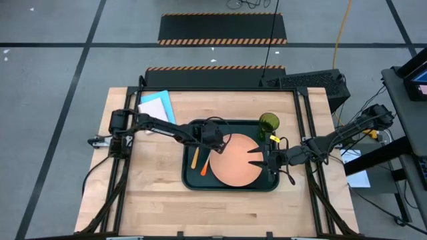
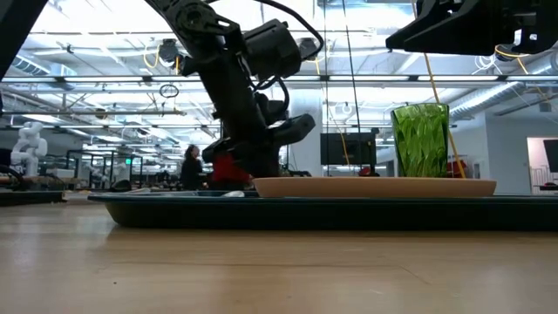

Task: Pick and place plate/cup/fork/spoon on tray
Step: Adjust the orange fork

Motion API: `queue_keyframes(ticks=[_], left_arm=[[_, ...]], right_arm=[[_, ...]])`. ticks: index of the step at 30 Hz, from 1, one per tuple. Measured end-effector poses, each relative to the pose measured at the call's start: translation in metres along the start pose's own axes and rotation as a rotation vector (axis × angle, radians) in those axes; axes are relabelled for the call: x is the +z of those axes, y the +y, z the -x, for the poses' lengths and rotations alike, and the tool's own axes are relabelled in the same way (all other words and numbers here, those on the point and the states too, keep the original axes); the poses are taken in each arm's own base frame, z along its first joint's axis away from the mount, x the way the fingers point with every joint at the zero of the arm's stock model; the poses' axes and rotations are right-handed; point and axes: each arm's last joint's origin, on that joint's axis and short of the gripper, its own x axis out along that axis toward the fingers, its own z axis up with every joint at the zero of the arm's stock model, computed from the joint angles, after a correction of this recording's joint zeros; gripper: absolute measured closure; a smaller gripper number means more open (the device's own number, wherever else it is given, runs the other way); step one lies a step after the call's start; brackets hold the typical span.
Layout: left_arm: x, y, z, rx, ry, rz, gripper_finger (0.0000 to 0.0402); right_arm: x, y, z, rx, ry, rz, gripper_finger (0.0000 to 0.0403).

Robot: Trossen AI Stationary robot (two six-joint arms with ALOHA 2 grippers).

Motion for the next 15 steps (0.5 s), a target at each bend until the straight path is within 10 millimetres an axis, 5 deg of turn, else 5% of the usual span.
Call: queue_keyframes(ticks=[15], left_arm=[[-0.0052, 0.0088, 0.0017, 0.104, 0.036, -0.03, 0.0387]], right_arm=[[0.0, 0.0, 0.0, 0.0, 0.0, 0.001, 0.0213]])
